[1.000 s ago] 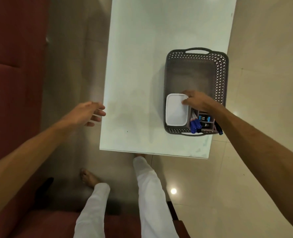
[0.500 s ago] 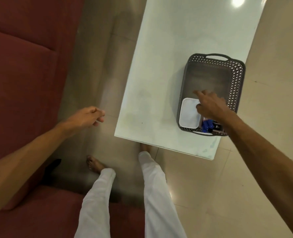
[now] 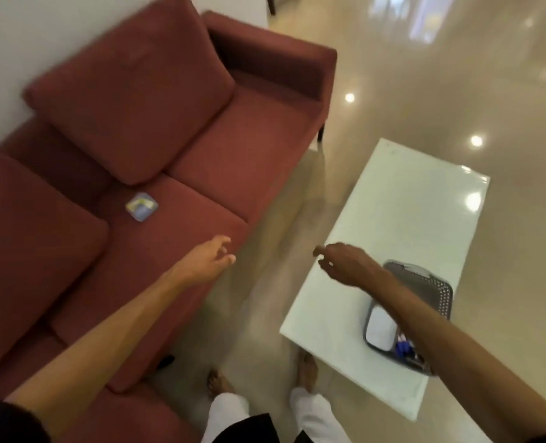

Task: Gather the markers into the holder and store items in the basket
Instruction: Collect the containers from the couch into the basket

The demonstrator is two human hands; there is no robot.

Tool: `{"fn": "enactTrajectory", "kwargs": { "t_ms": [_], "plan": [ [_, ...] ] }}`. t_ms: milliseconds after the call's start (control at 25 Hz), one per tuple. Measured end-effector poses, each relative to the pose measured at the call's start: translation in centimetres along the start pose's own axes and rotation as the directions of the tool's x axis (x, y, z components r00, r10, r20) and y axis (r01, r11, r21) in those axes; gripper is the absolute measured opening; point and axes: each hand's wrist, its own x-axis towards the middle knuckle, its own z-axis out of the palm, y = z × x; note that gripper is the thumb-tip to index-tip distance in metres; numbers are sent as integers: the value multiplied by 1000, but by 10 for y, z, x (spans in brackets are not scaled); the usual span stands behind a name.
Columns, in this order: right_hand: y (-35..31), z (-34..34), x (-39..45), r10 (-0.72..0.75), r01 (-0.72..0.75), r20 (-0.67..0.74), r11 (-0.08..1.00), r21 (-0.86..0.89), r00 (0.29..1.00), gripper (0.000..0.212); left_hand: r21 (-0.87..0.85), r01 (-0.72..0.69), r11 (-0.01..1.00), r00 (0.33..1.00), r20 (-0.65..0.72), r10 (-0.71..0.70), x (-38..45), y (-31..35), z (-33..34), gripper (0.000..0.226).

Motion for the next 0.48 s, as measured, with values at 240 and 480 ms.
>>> {"fn": "enactTrajectory", "kwargs": {
  "t_ms": [240,480],
  "plan": [
    [-72,-55,20,-164,161,-37,985,-64,986,36,-124,150,981,986,-59,-158,-70,-62,-25,54],
    [-136,-53,94,-265,263,-61,964,-44,962,44,-148,324,934,945,-4,-328,-44,-162,-76,50]
  ]
}}
